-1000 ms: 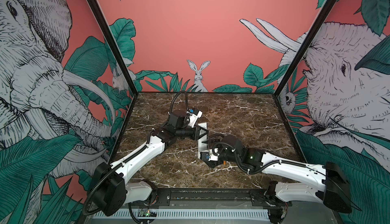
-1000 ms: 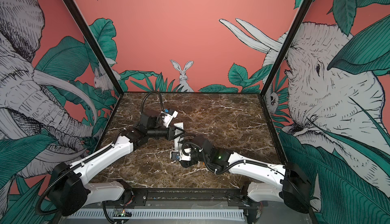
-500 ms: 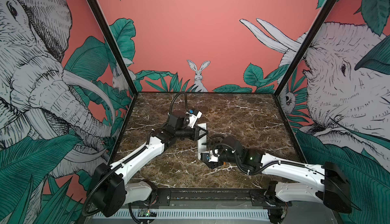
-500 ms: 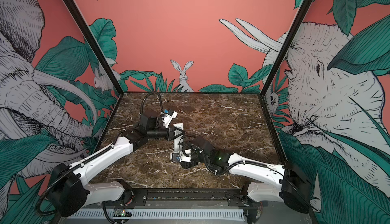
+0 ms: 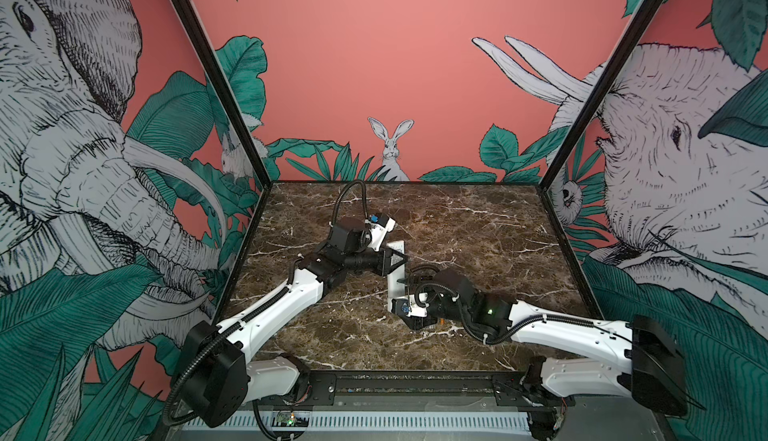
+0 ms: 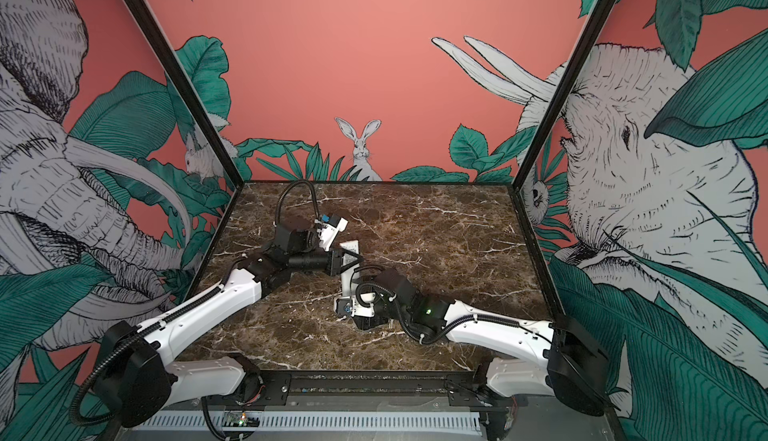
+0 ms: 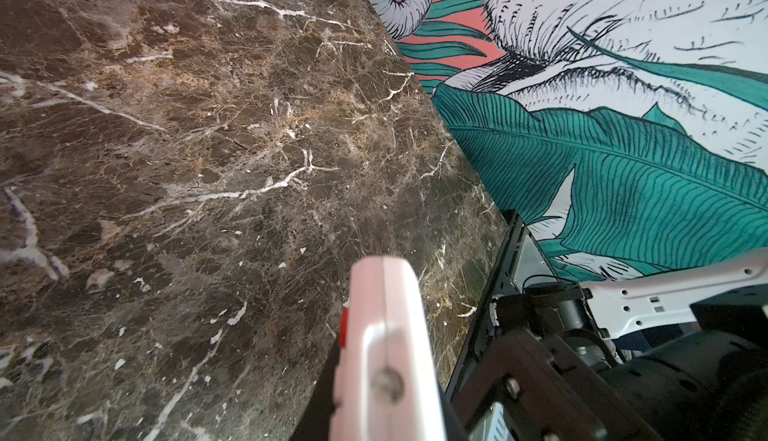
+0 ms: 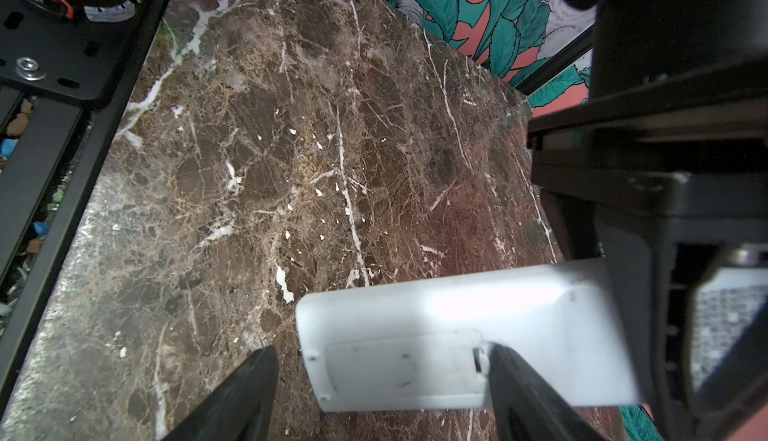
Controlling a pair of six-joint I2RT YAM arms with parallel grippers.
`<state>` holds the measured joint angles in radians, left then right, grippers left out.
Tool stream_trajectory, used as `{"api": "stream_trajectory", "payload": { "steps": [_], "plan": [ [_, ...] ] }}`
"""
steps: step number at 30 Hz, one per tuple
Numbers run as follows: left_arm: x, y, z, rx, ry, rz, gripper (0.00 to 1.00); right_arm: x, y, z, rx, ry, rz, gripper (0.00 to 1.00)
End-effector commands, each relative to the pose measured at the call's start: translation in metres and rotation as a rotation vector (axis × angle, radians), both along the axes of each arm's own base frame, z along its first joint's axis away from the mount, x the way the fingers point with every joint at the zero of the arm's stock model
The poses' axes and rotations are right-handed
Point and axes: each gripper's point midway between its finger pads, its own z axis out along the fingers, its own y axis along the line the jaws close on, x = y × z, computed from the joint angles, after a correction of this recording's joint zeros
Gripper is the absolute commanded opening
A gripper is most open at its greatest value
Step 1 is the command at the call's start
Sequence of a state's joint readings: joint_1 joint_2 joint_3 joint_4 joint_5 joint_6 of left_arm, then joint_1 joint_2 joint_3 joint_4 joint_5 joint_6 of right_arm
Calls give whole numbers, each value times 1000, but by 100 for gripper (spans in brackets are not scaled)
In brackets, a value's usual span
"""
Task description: Load the batteries into the remote control
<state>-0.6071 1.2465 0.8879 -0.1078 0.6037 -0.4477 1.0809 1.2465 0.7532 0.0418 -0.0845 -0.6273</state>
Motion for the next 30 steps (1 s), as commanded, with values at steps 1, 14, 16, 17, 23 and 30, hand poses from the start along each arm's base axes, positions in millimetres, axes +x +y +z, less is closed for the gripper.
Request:
{"api": "stream_trajectory", "payload": {
  "steps": [1, 14, 16, 17, 23, 30],
  "plan": [
    [-30, -14, 47, -154, -38, -140, 0, -5, -6, -36, -111, 94, -1, 80],
    [-30, -14, 47, -153, -44, -142, 0, -17, -5, -49, -186, 162, 47, 63],
    [-30, -14, 46, -149, -43, -142, 0, -20, -5, -50, -193, 167, 59, 58],
    [-29, -13, 45, -147, -42, -140, 0, -20, -5, -50, -196, 168, 60, 56],
    [-27, -11, 41, -119, -44, -125, 0, -25, -5, -52, -228, 163, 81, 48],
    [-21, -9, 37, -77, -54, -99, 0, -29, -6, -50, -250, 161, 89, 40]
  ]
}}
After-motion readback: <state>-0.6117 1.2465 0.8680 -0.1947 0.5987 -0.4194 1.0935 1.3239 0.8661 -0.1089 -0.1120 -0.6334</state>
